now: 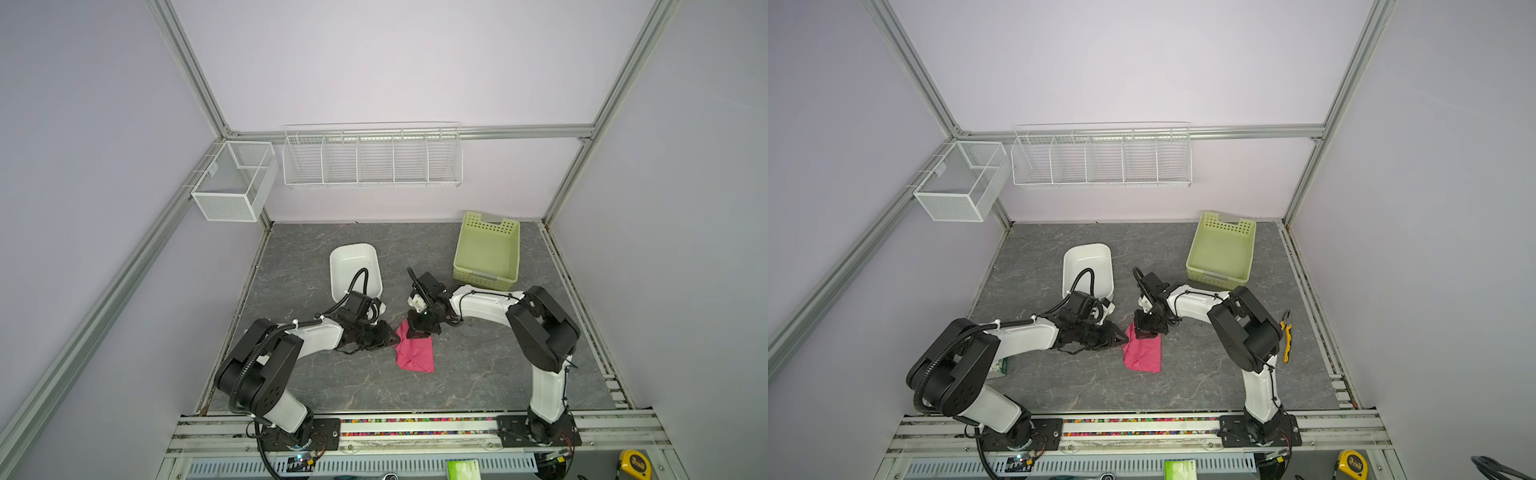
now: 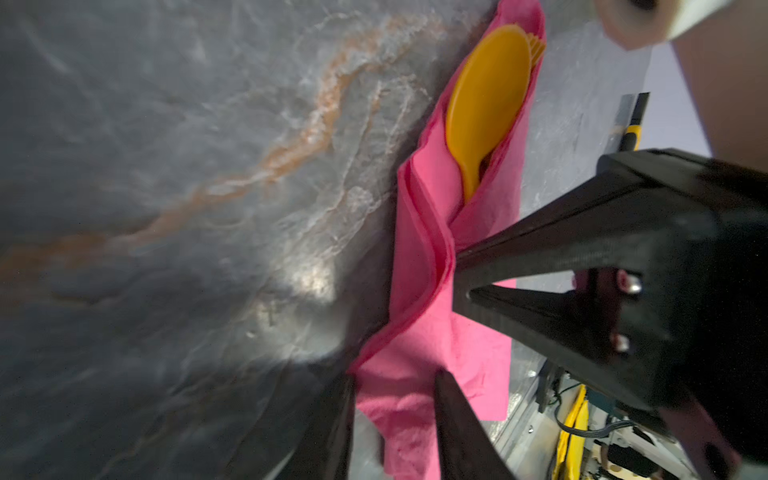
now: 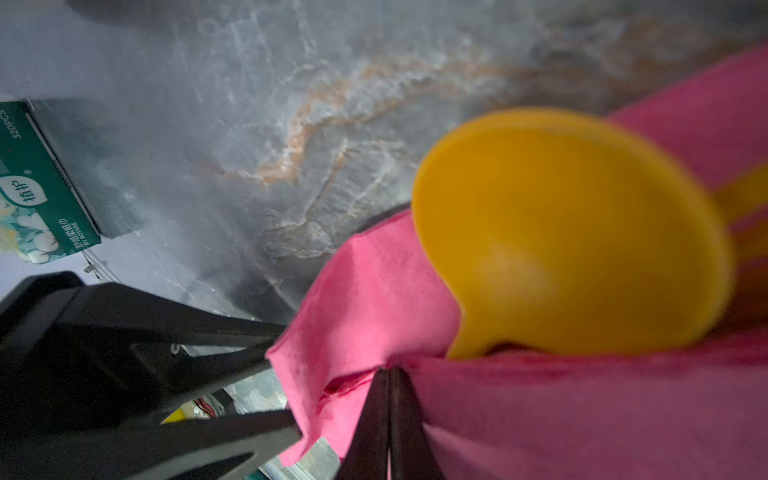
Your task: Place the utensils on the paper napkin and roll it up
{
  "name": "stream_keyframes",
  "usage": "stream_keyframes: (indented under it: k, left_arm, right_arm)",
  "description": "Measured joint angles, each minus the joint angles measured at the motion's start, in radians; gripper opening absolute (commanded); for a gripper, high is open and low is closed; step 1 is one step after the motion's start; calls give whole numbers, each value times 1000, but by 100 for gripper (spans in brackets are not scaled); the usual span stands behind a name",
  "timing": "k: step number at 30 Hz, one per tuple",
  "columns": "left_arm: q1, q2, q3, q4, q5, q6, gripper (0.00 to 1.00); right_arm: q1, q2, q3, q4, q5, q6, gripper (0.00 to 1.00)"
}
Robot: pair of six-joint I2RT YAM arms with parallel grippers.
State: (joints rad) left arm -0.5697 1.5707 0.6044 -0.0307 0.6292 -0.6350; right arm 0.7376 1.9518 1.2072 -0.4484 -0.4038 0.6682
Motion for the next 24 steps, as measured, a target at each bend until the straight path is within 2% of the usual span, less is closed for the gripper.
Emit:
stream_keyframes:
  k: [11,24]
  left_arm:
    - [-4,-73,-142,164,55,-170,42]
    - [-13,-102,-198,250,60,-265,46]
  right_arm:
    - [0,0,0,0,0,-3,7]
    - [0,0,0,0,0,-4,7]
